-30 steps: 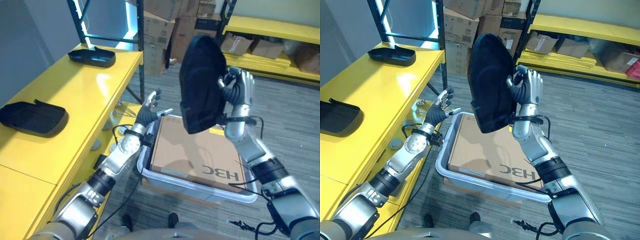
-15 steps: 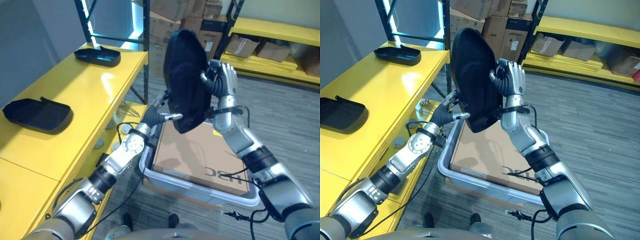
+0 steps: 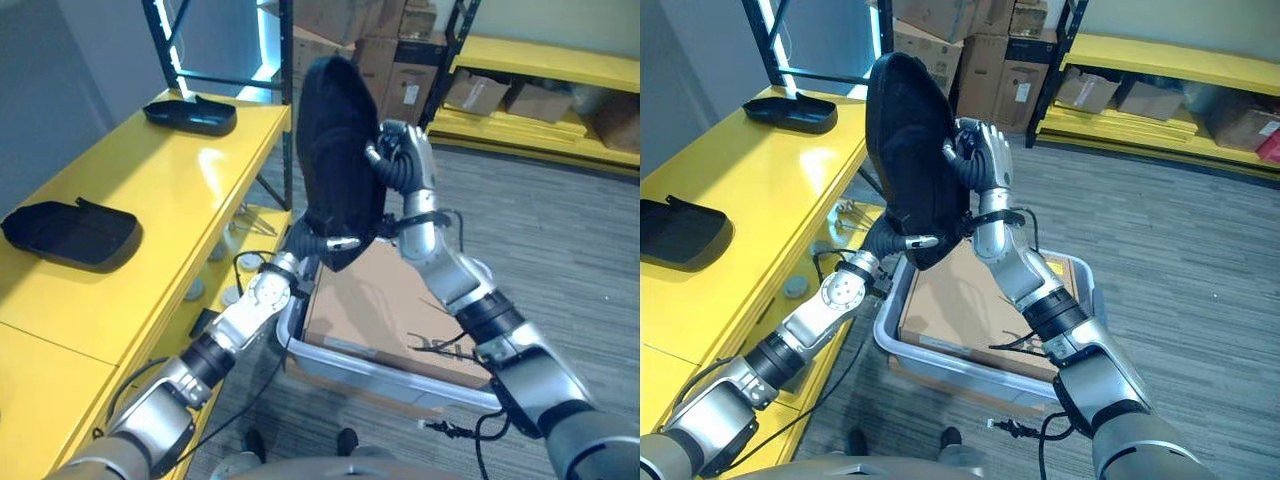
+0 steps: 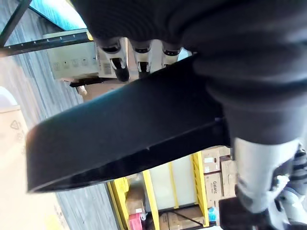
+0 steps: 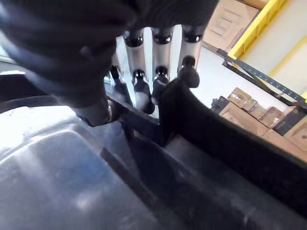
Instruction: Move parts from the plastic box to the shelf.
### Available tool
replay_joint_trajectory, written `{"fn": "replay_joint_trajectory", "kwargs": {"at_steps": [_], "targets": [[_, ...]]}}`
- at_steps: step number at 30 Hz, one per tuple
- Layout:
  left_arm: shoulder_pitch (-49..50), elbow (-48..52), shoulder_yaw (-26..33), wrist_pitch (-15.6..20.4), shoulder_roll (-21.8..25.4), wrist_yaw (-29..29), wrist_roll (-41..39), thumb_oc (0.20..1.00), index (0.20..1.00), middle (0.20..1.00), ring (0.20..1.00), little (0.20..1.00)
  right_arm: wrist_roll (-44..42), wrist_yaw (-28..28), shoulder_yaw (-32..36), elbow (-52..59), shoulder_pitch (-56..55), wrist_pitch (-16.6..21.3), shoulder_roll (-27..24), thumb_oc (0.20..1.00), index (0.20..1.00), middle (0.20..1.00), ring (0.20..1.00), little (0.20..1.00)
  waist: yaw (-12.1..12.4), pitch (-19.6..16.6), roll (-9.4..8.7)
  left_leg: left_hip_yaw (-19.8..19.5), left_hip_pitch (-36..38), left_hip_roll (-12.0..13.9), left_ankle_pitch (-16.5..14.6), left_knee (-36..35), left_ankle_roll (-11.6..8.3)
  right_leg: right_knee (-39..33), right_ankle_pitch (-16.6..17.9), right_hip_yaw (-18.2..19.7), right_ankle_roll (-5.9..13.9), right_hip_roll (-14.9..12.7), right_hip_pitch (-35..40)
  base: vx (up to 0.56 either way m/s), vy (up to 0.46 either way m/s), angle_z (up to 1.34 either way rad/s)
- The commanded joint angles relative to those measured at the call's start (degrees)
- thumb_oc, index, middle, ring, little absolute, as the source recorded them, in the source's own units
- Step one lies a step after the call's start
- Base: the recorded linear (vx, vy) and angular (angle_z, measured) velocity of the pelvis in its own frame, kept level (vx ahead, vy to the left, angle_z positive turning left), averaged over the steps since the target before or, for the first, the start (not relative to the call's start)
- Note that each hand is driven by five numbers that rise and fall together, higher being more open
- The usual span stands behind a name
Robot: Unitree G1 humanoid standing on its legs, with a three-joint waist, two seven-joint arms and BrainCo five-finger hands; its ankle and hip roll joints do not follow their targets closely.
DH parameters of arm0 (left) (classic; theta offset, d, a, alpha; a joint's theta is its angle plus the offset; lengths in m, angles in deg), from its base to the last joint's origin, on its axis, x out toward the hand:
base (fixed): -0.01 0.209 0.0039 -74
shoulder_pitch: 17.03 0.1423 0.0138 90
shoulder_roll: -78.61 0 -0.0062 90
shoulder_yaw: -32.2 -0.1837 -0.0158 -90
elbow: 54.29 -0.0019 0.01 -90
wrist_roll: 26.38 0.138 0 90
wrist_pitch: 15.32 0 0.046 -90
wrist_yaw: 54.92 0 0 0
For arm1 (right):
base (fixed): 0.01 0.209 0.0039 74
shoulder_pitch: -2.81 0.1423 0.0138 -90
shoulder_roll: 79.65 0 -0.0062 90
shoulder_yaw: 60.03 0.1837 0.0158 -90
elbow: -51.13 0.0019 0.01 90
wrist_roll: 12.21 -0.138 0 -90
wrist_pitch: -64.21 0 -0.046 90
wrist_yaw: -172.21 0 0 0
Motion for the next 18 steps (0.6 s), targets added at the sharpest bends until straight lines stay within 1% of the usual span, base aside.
{"fn": "replay_joint_trajectory", "kwargs": {"at_steps": [1,2,3,4,6,7,8,9,12,14,15,18], "targets": [[-11.15,-4.66,-1.11,2.93,-4.3,3.33,3.65,1.0,1.0,1.0,1.0,1.0,-3.76,2.47,-1.66,6.22,3.43,4.03,2.27,0.2,0.2,0.2,0.2,0.2,0.99,-1.68,-0.01,-1.11,2.68,1.42,-9.99,0.1,-0.96,0.16,-7.25,-0.73,1.56,-0.25,2.33,0.01,-0.002,-0.04],[-11.28,-4.82,-1.04,3.48,-4.42,4.14,4.04,0.576,0.576,0.576,0.576,0.576,-4.26,2.59,-1.88,6.83,2.75,3.86,3.03,0.2,0.2,0.2,0.2,0.2,0.92,-1.59,-0.03,-1.02,2.74,1.42,-10.07,0.1,-0.91,0.16,-7.28,-0.63,1.51,-0.24,2.33,0.0,0.0,0.0],[-11.29,-4.86,-1.03,3.64,-4.43,4.35,4.14,0.476,0.476,0.476,0.476,0.476,-4.43,2.65,-1.92,6.94,2.62,3.83,3.16,0.2,0.2,0.2,0.2,0.2,0.91,-1.59,-0.04,-1.0,2.75,1.42,-10.09,0.1,-0.9,0.16,-7.29,-0.61,1.5,-0.24,2.33,0.0,0.0,0.0],[-11.34,-4.67,-0.83,3.97,-4.47,4.9,4.55,0.2,0.2,0.2,0.2,0.2,-4.63,2.77,-2.11,7.36,1.99,3.69,3.84,0.2,0.2,0.2,0.2,0.2,0.92,-1.52,-0.03,-1.03,2.79,1.4,-10.14,0.1,-0.86,0.16,-7.32,-0.56,1.46,-0.24,2.34,0.0,0.0,0.0],[-11.04,-4.51,-0.56,5.83,-4.44,5.23,5.53,0.2,0.2,0.2,0.2,0.2,-5.64,3.06,-2.28,9.04,-0.03,3.45,5.24,0.2,0.2,0.2,0.2,0.2,0.79,-1.32,0.0,-0.84,2.96,1.38,-10.31,0.1,-0.77,0.16,-7.35,-0.39,1.41,-0.24,2.38,0.0,0.0,0.0],[-10.93,-4.3,-0.56,6.18,-4.38,5.33,5.85,0.2,0.2,0.2,0.2,0.2,-5.51,3.07,-2.36,9.36,-0.57,3.54,5.58,0.2,0.2,0.2,0.2,0.2,0.78,-1.26,-0.01,-0.8,2.99,1.37,-10.36,0.1,-0.74,0.16,-7.35,-0.37,1.4,-0.26,2.38,0.0,0.0,0.0],[-10.52,-3.58,-0.64,7.28,-4.27,6.0,4.86,0.2,0.2,0.2,0.2,0.2,-5.84,3.25,-2.52,10.47,-1.85,3.25,6.36,0.2,0.2,0.2,0.2,0.2,0.7,-1.12,-0.04,-0.75,3.09,1.35,-10.47,0.1,-0.68,0.16,-7.36,-0.29,1.39,-0.25,2.39,0.0,0.0,0.0],[-10.47,-3.56,-0.66,7.3,-4.27,5.97,4.8,0.2,0.2,0.2,0.2,0.2,-5.85,3.28,-2.51,10.54,-1.91,3.2,6.39,0.2,0.2,0.2,0.2,0.2,0.7,-1.13,-0.05,-0.74,3.1,1.36,-10.48,0.1,-0.68,0.16,-7.36,-0.28,1.38,-0.25,2.39,0.01,-0.008,-0.04],[-9.58,-2.05,-0.52,8.87,-4.1,7.92,4.71,0.2,0.2,0.2,0.2,0.2,-6.87,2.55,-3.08,11.1,-3.03,3.0,7.16,0.2,0.2,0.2,0.2,0.2,0.78,-0.98,-0.07,-0.71,3.25,1.35,-10.52,0.1,-0.61,0.16,-7.38,-0.23,1.35,-0.23,2.48,0.0,-0.002,-0.01],[-8.94,-1.14,-0.4,9.06,-3.71,8.81,4.88,0.2,0.2,0.2,0.2,0.2,-7.3,2.16,-3.29,11.51,-3.55,3.08,7.13,0.2,0.2,0.2,0.2,0.2,0.79,-0.95,-0.12,-0.67,3.31,1.38,-10.55,0.1,-0.66,0.16,-7.42,-0.15,1.38,-0.2,2.54,0.0,0.0,0.0],[-8.96,-2.22,-0.23,10.57,-3.66,10.29,4.3,0.2,0.2,0.2,0.2,0.2,-7.95,1.75,-3.51,11.81,-3.9,3.28,7.02,0.2,0.2,0.2,0.2,0.2,0.69,-0.9,-0.13,-0.69,3.43,1.32,-10.6,0.1,-0.64,0.16,-7.38,0.01,1.38,-0.16,2.6,0.0,0.0,0.0],[-8.85,-2.15,0.05,11.14,-3.38,11.24,4.31,0.2,0.2,0.2,0.2,0.2,-8.24,1.08,-3.8,12.32,-4.3,3.3,7.12,0.2,0.2,0.2,0.2,0.2,0.64,-0.81,-0.13,-0.74,3.52,1.32,-10.66,0.1,-0.59,0.16,-7.34,0.12,1.38,-0.16,2.61,0.0,0.0,0.0]]}}
